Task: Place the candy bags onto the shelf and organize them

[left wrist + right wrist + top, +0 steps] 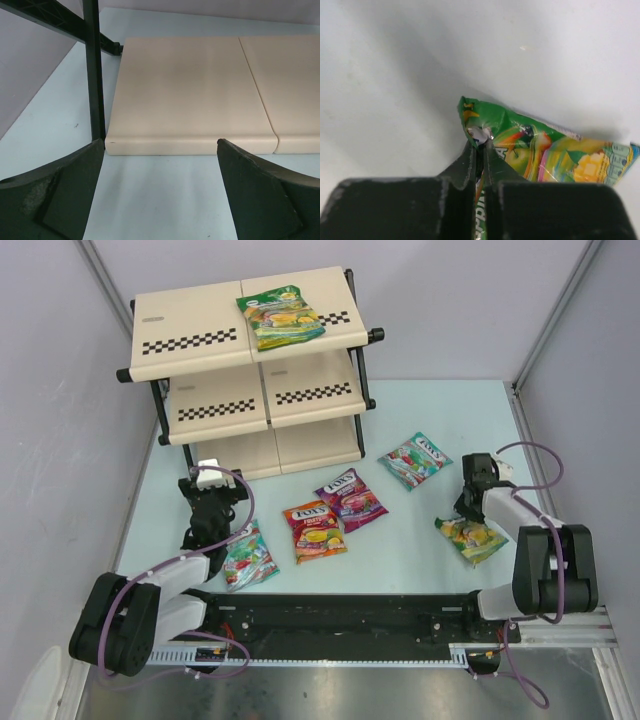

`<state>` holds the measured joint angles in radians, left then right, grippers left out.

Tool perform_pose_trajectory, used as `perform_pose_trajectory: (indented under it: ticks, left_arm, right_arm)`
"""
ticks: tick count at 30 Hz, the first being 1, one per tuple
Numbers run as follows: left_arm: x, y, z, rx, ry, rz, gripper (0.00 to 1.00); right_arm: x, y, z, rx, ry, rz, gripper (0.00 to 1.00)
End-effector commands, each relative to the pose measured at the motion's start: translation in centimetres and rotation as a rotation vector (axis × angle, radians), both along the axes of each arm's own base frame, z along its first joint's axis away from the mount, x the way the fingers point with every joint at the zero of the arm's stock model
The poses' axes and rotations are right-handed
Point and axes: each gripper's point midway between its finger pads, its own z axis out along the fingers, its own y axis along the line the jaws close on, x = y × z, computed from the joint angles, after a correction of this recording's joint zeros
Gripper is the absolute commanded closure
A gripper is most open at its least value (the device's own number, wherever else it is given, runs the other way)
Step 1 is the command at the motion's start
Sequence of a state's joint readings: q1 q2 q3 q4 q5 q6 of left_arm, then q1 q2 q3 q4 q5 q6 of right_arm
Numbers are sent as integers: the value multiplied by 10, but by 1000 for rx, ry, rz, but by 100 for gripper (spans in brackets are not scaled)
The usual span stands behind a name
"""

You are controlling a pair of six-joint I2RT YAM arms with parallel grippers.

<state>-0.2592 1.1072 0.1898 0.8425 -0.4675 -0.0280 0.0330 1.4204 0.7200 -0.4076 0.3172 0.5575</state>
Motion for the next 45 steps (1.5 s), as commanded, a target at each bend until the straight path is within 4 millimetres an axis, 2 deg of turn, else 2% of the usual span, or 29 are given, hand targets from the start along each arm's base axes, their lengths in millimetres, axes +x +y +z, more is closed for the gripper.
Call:
perform_pose_trajectory:
  ticks: [1,2,3,4,5,6,9,11,12,14,15,18,19,21,22,23,24,25,26,30,32,34,37,39,40,41,42,43,45]
  left_arm:
    - [6,-2,17,-31,-52,-2,0]
    - [6,-2,16,-30,-49,0,0]
    - [6,-2,17,-30,-49,-2,0]
    - [7,-2,18,-34,-53,-2,0]
    - [7,-2,17,-33,-51,-3,0]
    - [7,-3,17,-33,-49,-5,0]
    - [7,-2,17,-36,-52,-3,0]
    - [6,-2,18,-39,-57,-3,0]
    - [5,-2,17,-41,-59,-3,0]
    - [5,-2,19,-44,-66,-3,0]
    - [4,-2,18,-42,-63,-2,0]
    - [4,-2,18,-44,-65,-2,0]
    - [4,-1,18,-44,-65,0,0]
    - [4,-1,19,-46,-68,-2,0]
    - [3,-2,19,-46,-68,-3,0]
    - [4,-2,19,-48,-70,-3,0]
    - [4,-2,19,-46,-68,-2,0]
    - [3,-1,18,-46,-67,0,0]
    - [3,-1,18,-48,-66,2,0]
    - [2,-1,17,-47,-66,2,0]
    - [3,-1,17,-46,-64,0,0]
    - [4,-2,18,-47,-66,-1,0]
    - [4,-2,18,-45,-64,-3,0]
    - [4,-2,19,-46,-67,-2,0]
    - [4,-2,18,-44,-65,-2,0]
    - [4,-2,18,-45,-64,-2,0]
    - [4,-1,18,-44,-64,0,0]
    - [4,-1,17,-43,-61,0,0]
    - [3,-1,17,-43,-62,-2,0]
  right_arm:
    - [27,38,52,149,-221,85,100]
    - [29,49,66,176,-269,107,100]
    - [29,57,96,216,-372,116,100]
    - [29,66,110,267,-423,93,100]
    - [27,84,125,312,-469,122,100]
    - [25,94,147,346,-542,137,100]
    - [11,137,173,445,-611,168,100]
    - [7,153,180,482,-635,142,100]
    - [-2,178,182,520,-628,192,100]
    - [-7,197,180,560,-621,163,100]
    - [-15,217,181,590,-609,199,100]
    - [-21,252,177,644,-575,209,100]
    - [-30,272,164,640,-524,242,100]
    - [-31,298,169,681,-521,260,100]
    - [-36,313,158,681,-488,281,100]
    - [-35,332,161,744,-490,303,90]
    - [-35,343,160,768,-480,341,58]
    - [-31,349,160,784,-476,361,46]
    - [-25,356,161,776,-485,394,42]
    - [-1,336,165,510,-581,607,38]
    - [7,314,157,305,-585,742,35]
    - [6,306,145,117,-564,956,35]
    - [-1,304,121,-20,-485,1183,41]
    - [-6,301,110,-14,-437,1263,46]
    - [-19,309,105,65,-415,1352,46]
    - [-23,311,103,115,-411,1395,46]
    - [-17,303,103,165,-409,1393,45]
    - [-33,307,100,274,-391,1458,44]
    - [-37,301,98,354,-382,1474,37]
